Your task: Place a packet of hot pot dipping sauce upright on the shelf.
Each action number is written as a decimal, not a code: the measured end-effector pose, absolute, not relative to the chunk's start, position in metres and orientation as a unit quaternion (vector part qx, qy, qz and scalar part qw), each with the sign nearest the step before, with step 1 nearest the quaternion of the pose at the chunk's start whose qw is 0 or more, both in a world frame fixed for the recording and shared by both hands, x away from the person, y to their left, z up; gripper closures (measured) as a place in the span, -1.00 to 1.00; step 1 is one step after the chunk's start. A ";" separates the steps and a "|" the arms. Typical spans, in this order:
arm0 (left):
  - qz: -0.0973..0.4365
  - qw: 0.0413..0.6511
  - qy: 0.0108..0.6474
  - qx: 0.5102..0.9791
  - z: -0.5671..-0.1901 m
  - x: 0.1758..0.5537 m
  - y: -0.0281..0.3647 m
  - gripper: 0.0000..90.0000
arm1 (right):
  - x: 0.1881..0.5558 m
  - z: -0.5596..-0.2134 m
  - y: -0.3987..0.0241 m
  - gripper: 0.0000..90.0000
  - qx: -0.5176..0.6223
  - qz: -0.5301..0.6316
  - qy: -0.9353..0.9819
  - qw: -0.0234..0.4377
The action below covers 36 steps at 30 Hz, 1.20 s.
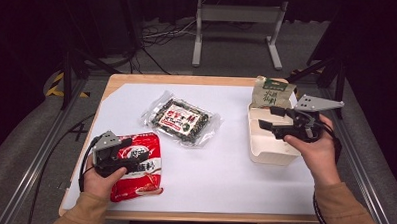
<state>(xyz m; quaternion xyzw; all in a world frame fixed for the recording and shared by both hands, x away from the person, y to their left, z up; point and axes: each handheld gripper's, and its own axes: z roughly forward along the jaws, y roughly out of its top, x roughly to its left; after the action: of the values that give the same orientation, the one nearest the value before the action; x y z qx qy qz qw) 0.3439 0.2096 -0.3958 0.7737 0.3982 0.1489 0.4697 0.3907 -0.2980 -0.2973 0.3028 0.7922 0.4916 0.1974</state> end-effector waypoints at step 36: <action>0.194 0.418 0.359 0.812 -0.371 0.334 0.223 -0.51 | 0.357 -0.377 -0.240 -0.13 0.258 0.482 0.830 0.111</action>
<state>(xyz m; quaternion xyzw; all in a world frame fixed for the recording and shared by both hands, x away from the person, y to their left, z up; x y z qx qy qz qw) 0.3341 0.2232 -0.3708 0.8117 0.3585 0.1943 0.4182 0.3567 -0.2403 -0.3773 0.2576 0.8300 0.4821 0.1110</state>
